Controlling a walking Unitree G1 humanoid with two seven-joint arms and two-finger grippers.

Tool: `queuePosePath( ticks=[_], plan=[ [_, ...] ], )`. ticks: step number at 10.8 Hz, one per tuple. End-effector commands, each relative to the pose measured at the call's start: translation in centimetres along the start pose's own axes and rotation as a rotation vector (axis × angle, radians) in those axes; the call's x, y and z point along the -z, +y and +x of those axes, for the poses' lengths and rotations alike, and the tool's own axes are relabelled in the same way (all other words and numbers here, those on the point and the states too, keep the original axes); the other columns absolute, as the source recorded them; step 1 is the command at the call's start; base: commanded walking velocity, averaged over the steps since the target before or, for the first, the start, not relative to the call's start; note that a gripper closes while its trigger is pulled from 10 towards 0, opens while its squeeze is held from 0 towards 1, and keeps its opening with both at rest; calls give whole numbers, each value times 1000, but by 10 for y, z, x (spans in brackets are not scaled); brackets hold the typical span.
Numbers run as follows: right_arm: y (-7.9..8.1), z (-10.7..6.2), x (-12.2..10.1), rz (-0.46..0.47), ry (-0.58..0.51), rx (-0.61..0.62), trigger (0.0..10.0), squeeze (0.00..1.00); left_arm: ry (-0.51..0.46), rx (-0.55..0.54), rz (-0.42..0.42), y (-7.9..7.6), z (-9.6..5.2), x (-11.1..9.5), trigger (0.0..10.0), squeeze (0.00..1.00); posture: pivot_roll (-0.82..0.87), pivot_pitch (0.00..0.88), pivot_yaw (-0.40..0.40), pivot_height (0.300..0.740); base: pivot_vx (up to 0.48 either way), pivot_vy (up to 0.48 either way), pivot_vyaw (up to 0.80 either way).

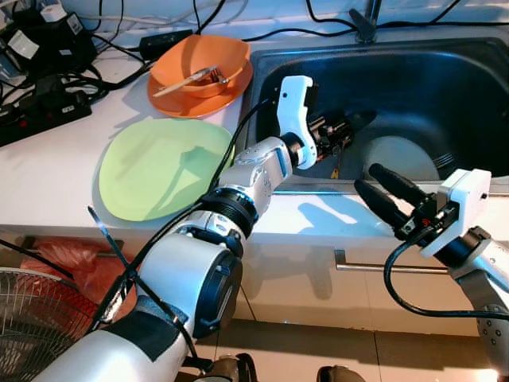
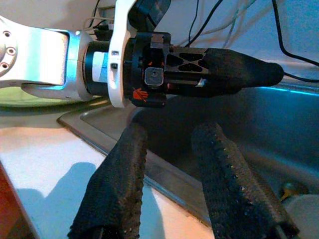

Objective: Kitchen organization

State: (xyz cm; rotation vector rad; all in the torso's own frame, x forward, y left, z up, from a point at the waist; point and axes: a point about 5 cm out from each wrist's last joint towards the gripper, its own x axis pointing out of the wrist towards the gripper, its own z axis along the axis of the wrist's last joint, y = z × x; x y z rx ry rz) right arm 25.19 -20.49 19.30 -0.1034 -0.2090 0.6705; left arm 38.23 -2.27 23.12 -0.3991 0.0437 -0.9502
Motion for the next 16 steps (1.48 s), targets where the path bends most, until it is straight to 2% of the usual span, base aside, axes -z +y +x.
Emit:
queuePosePath(
  ticks=[1,4,5,6,8,9,10,11,12,14,16],
  plan=[
    [4,1,-3,15,-16,-13,10000,0,22,90,-8,-35,21,9,10000,1000,-179,166,144,740,0,0,0],
    [4,1,-3,15,-16,-13,10000,0,22,90,-8,-35,21,9,10000,1000,-179,166,144,740,0,0,0],
    [9,12,4,57,-32,-43,10000,0,-85,69,174,-21,9,-19,10000,0,-30,143,136,740,0,0,0],
    [19,33,13,116,-62,-106,10000,0,-216,54,489,-17,-17,-55,10000,0,-19,133,133,740,0,0,0],
    [19,35,12,112,-67,-105,10000,0,-162,14,523,-10,-20,-40,10000,0,-34,124,136,740,0,0,0],
    [18,33,12,110,-68,-91,10000,0,-153,-5,577,-10,-21,-33,10000,0,-36,123,136,740,0,0,0],
    [17,34,13,109,-72,-81,10000,0,-126,-48,713,-12,-28,-28,10000,0,-40,126,137,740,0,0,0],
    [16,34,13,109,-75,-76,10000,0,-124,-64,740,-12,-29,-26,10000,0,-39,131,137,740,0,0,0],
    [14,34,13,105,-79,-64,10000,0,-139,-142,784,-5,-35,-25,10000,0,-40,133,137,740,0,0,0],
    [13,34,14,107,-82,-50,10000,0,-178,-253,753,8,-48,-20,10000,0,-31,133,135,740,0,0,0],
    [12,36,18,117,-85,-35,10000,0,-224,-368,708,19,-67,-1,10000,0,-22,133,131,740,0,0,0]
  ],
)
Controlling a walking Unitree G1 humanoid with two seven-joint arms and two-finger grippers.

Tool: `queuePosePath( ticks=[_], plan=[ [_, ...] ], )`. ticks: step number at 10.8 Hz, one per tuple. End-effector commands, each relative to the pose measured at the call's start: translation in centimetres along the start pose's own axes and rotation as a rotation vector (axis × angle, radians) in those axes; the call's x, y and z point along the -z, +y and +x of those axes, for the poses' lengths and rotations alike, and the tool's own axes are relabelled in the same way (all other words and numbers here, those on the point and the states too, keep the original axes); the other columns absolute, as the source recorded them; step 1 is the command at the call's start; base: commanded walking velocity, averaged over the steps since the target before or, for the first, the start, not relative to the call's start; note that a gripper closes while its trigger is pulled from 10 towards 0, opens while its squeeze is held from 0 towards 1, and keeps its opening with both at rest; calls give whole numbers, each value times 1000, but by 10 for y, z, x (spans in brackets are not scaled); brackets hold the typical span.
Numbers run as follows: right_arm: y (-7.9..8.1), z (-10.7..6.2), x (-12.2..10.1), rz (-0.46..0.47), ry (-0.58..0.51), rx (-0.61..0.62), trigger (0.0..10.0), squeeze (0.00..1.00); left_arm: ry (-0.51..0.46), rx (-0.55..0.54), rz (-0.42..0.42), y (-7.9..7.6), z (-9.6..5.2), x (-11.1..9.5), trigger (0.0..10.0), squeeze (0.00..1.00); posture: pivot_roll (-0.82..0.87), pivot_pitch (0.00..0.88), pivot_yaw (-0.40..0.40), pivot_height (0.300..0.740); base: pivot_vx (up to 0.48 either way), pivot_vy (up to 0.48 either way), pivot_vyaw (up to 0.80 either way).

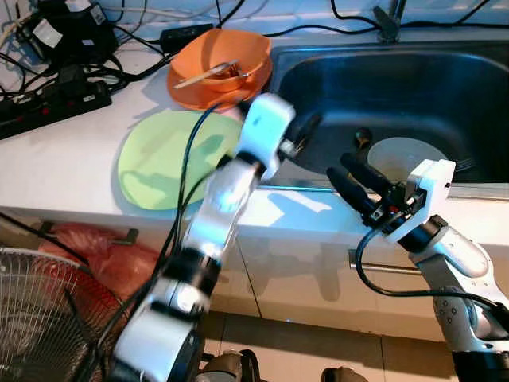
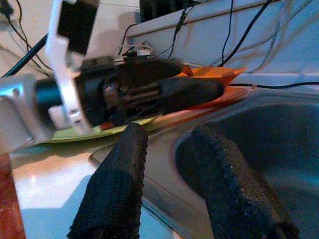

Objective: Kitchen organization

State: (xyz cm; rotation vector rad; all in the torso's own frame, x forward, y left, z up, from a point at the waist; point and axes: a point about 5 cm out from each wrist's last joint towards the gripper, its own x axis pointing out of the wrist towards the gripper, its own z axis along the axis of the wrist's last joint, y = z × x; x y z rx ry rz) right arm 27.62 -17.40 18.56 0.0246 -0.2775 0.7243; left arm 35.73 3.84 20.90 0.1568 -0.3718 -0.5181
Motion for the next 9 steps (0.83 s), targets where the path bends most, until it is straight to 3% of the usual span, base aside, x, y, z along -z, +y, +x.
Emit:
queuePosePath(
  ticks=[1,5,9],
  plan=[
    [1,-1,7,20,19,6,10000,0,-30,-19,6,1,-5,-1,10000,0,-22,134,131,740,0,0,0],
    [0,0,6,21,-3,28,10000,0,-46,-50,-21,0,-5,-3,10000,0,-25,135,130,740,0,0,0],
    [-18,11,1,2,-97,270,10000,0,-32,-111,-1,1,-14,7,10000,0,-28,136,127,740,0,0,0]
  ],
)
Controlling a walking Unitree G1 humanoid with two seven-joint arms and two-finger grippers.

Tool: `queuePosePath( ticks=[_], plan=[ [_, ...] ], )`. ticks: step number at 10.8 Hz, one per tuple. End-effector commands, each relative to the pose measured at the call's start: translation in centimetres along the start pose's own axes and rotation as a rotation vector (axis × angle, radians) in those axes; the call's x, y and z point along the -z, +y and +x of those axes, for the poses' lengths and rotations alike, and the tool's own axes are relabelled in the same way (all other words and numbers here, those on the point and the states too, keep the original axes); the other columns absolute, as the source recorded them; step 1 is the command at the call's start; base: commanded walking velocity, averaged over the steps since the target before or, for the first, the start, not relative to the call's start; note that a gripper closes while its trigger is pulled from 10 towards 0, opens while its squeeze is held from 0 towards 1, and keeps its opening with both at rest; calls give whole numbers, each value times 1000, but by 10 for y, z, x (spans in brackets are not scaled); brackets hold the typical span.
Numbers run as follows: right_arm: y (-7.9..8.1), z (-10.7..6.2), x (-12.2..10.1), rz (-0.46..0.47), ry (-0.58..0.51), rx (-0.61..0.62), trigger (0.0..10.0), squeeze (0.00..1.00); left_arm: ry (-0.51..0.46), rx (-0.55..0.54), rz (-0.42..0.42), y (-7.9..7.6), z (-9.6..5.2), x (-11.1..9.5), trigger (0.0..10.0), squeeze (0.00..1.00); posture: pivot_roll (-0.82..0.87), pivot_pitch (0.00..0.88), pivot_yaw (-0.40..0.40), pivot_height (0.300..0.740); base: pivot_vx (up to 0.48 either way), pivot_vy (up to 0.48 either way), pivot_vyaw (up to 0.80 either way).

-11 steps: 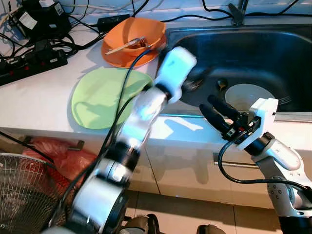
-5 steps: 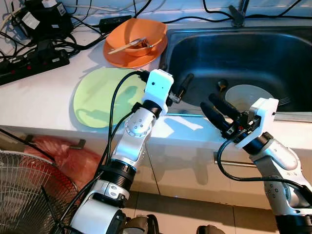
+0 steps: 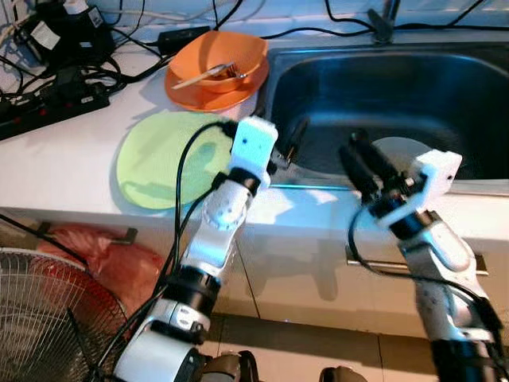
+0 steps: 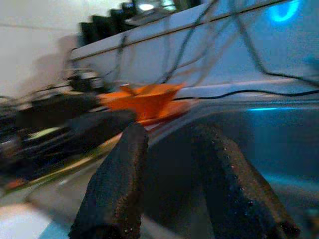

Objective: Kitchen organization

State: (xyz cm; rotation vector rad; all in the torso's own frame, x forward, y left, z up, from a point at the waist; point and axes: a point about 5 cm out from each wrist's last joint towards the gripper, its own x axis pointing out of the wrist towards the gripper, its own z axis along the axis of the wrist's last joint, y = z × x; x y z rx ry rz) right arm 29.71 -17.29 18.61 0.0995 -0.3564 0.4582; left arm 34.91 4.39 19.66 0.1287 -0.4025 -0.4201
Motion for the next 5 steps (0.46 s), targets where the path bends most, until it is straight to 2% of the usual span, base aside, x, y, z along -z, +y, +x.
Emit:
queuePosePath(
  ticks=[1,2,3,5],
  plan=[
    [-8,0,0,-32,-2,67,10000,0,-1,-15,17,2,-4,3,10000,0,-28,133,123,740,0,0,0],
    [-10,2,3,-55,-7,127,10000,0,14,-38,1,3,-7,8,10000,0,-29,131,120,740,0,0,0],
    [-11,2,4,-35,-18,169,10000,0,11,-43,-2,3,-8,8,10000,0,-30,132,120,740,0,0,0],
    [-8,7,7,-29,-25,194,10000,0,4,-48,-9,1,-8,7,10000,0,-30,132,120,740,0,0,0]
  ],
)
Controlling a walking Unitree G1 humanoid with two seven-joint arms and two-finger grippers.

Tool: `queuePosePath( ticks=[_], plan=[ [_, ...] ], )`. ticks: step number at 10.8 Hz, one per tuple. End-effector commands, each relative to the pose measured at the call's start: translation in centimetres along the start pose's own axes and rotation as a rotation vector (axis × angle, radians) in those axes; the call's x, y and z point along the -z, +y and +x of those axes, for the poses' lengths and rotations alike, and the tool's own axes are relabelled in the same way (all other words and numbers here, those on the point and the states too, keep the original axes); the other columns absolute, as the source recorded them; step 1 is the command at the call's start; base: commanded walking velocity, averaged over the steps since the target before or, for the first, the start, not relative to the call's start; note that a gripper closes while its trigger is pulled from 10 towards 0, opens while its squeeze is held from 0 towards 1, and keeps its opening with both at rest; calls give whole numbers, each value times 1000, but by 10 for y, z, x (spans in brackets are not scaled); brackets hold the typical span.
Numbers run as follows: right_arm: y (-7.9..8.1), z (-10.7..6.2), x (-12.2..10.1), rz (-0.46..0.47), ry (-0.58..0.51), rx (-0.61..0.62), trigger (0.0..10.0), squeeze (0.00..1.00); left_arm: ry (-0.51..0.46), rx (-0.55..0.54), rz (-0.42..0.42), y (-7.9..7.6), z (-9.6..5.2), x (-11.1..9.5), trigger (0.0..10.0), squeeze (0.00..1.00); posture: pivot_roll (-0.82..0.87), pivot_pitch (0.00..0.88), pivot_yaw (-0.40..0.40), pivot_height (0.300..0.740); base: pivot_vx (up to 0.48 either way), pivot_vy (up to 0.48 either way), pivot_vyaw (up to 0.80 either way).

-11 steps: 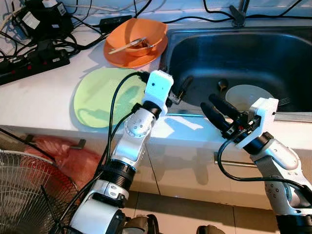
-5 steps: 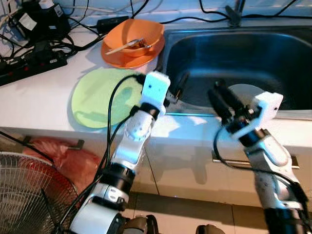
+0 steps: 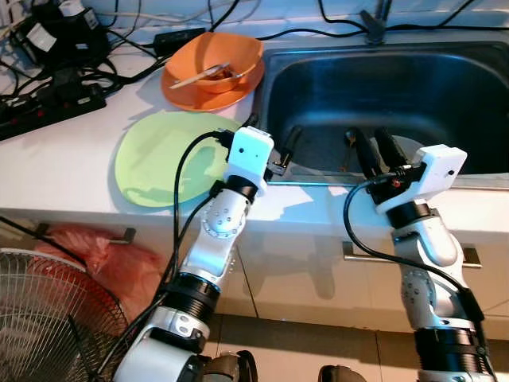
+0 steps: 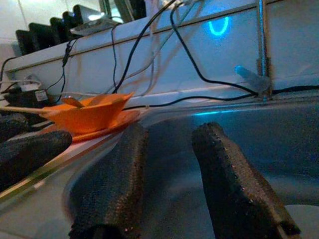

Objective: Kitchen organization

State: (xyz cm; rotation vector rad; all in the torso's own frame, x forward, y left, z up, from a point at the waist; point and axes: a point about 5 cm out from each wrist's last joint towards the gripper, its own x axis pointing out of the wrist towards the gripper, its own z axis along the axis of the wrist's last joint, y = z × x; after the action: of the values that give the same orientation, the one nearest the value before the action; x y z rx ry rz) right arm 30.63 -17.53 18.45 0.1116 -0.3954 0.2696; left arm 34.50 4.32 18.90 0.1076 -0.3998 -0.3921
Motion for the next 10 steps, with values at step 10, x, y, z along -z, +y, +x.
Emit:
queuePosePath(
  ticks=[10],
  plan=[
    [14,2,14,27,13,37,10000,0,25,-11,-56,-10,-8,11,10000,0,-48,83,114,740,0,0,0]
  ],
)
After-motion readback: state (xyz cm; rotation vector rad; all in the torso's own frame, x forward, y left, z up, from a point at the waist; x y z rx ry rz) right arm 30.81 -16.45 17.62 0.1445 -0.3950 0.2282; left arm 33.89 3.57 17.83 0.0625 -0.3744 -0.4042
